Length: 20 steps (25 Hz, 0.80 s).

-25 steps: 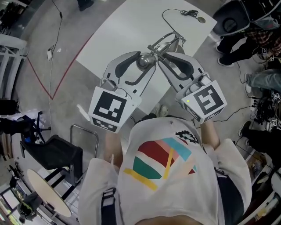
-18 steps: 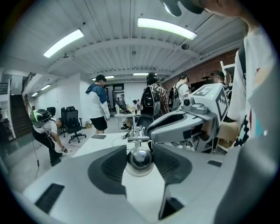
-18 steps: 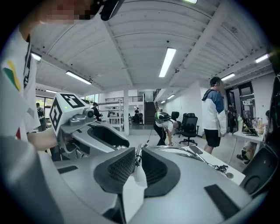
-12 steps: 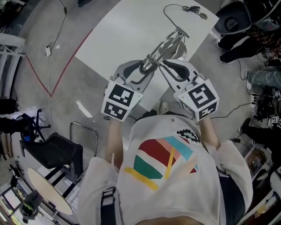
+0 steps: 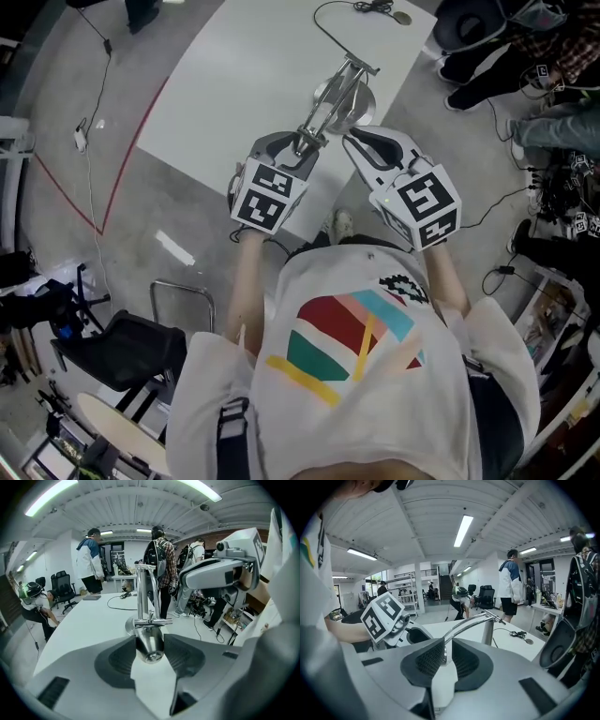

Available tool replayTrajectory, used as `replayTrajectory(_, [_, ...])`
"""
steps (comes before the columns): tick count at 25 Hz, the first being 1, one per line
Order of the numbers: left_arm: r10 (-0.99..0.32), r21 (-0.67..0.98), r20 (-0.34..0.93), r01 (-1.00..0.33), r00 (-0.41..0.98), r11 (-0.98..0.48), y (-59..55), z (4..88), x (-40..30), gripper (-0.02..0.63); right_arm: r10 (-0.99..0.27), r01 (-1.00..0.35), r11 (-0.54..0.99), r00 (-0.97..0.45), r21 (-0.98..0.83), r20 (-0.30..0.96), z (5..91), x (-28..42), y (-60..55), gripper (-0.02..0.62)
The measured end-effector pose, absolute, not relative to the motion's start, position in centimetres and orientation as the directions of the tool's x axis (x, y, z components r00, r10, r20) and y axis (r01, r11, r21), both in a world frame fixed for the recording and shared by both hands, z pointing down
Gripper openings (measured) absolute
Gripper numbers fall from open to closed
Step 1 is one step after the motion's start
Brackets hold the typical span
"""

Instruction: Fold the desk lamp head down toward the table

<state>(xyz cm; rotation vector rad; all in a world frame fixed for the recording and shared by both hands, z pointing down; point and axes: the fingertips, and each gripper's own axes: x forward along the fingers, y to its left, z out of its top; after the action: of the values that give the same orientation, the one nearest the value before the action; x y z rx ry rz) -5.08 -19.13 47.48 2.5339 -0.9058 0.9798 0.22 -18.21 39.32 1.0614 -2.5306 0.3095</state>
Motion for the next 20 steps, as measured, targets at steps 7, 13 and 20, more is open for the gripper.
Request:
replayTrajectory(7, [-0.404, 0.062, 0.706, -0.619, 0.581, -0.783, -20.5, 49.4, -4.2, 0.225, -0.658, -0.758, 0.649, -0.602, -0.066, 0.452, 40.8, 1.0, -19.3, 0.057])
replayTrajectory(13, [-0.369, 0.081, 0.726, -0.606, 0.58, -0.791, -21.4, 50.8, -3.7, 0.227, -0.671, -0.783, 0.618, -0.571, -0.069, 0.472, 41.7, 1.2, -19.8, 0.057])
replayTrajectory(20, [-0.325, 0.12, 0.747, -0.598, 0.58, -0.792, -21.7, 51.2, -3.5, 0.229, -0.68, -0.802, 0.593, -0.548, -0.075, 0.487, 42.3, 2.1, -20.3, 0.057])
